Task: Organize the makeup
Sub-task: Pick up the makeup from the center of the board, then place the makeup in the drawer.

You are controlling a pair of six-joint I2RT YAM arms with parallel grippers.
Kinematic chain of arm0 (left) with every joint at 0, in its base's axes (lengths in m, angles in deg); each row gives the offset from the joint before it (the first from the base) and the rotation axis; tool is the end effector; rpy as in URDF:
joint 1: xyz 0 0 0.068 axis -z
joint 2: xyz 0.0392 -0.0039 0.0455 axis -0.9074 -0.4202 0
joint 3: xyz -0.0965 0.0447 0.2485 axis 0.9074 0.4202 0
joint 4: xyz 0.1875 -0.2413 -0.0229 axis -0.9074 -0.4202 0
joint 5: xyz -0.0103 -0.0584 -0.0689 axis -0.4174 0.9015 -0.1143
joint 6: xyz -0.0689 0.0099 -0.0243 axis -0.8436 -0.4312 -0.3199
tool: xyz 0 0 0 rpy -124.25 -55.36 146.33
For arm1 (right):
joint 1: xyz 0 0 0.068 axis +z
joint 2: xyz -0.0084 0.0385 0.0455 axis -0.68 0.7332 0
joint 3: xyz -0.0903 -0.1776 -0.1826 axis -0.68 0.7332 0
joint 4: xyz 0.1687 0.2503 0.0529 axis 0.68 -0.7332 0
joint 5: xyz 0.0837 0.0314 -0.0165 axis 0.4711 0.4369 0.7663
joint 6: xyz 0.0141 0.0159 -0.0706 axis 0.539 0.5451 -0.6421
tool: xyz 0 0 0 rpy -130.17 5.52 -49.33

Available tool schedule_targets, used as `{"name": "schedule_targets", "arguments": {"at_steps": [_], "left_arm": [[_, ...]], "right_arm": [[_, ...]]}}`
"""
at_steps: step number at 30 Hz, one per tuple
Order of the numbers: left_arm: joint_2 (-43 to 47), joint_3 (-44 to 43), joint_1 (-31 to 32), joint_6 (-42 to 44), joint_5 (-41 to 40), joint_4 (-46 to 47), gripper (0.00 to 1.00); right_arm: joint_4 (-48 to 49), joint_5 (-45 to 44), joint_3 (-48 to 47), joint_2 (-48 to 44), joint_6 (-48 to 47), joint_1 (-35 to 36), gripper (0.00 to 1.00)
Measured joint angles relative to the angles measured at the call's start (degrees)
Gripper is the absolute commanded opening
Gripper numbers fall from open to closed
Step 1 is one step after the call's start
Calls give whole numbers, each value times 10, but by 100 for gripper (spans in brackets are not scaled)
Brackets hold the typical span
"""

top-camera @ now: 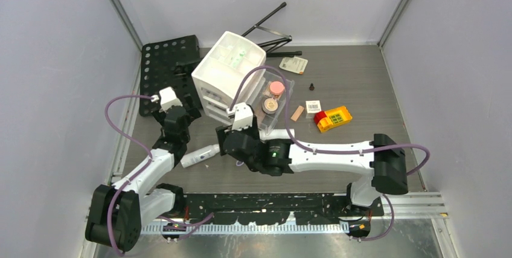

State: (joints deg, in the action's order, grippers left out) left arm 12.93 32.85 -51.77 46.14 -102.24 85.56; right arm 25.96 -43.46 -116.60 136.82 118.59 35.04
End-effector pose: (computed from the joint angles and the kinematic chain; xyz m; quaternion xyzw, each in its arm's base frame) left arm 0.2781 -0.0335 0.1758 -0.2093 0.7662 0.0383 0.6063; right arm 0.1291 0.4067 0.2551 -0.1534 0.8289 0.1875 0.5043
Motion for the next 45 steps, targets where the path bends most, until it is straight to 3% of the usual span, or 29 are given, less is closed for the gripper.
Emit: {"name": "schedule_targets", "arguments": {"at_steps": [7,15,26,36,45], "left_arm": [[0,0,0,0,0,0,97],[0,0,0,0,0,0,97],[-4,0,0,0,0,0,97],[-4,0,0,0,0,0,97],[-4,0,0,0,0,0,97]], "right_arm": [[-56,-51,0,-34,-21,-35,61],[-131,-43,-21,-35,-16,-154,60],[-157,-33,-77,22,47,-194,63],[-166,-27,-78,63,111,-212,69],[-167,-12,-78,67,130,-212,86]]}}
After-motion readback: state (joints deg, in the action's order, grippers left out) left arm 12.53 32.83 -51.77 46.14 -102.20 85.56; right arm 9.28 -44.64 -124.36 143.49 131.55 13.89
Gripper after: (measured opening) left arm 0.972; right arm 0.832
